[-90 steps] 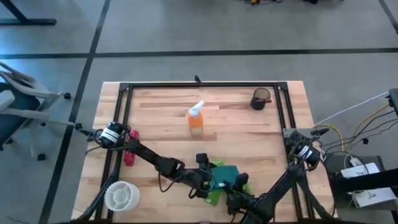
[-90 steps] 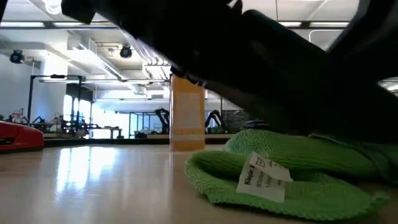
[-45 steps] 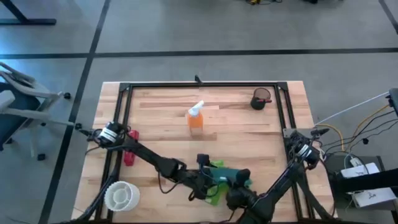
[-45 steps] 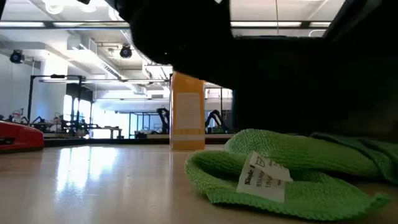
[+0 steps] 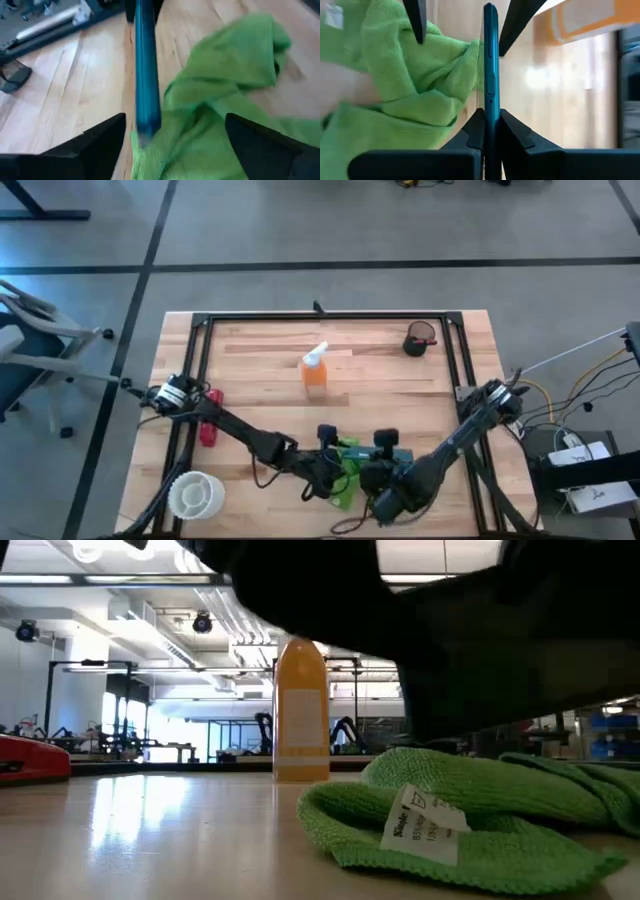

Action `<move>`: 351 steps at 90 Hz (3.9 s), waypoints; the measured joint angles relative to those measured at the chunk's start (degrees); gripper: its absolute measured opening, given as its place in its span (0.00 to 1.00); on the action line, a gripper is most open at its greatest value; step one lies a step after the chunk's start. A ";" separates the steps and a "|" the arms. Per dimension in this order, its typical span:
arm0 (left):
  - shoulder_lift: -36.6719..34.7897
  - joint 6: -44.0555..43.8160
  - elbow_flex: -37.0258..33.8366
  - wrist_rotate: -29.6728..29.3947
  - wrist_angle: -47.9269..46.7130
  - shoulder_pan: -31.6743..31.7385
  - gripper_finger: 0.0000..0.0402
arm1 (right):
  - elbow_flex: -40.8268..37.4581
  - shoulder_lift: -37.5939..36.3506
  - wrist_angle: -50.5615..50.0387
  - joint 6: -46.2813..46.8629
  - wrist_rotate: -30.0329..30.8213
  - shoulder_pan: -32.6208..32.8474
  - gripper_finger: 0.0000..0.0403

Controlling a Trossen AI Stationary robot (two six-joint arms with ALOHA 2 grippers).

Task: Apply microfiber cloth
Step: Wipe the front and back of the blue cellphone with the green microfiber cloth

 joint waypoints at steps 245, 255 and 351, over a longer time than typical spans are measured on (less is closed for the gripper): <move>-27.14 -40.52 -43.06 4.75 18.40 1.71 0.02 | -8.22 10.37 34.54 20.30 3.18 4.39 0.02; -25.36 -40.57 -42.55 4.97 18.44 1.71 0.02 | -7.13 5.73 34.32 16.11 9.79 5.05 0.00; -19.14 -33.28 -29.50 8.86 22.66 0.08 0.02 | -4.59 9.34 54.29 -13.96 32.75 -4.19 0.00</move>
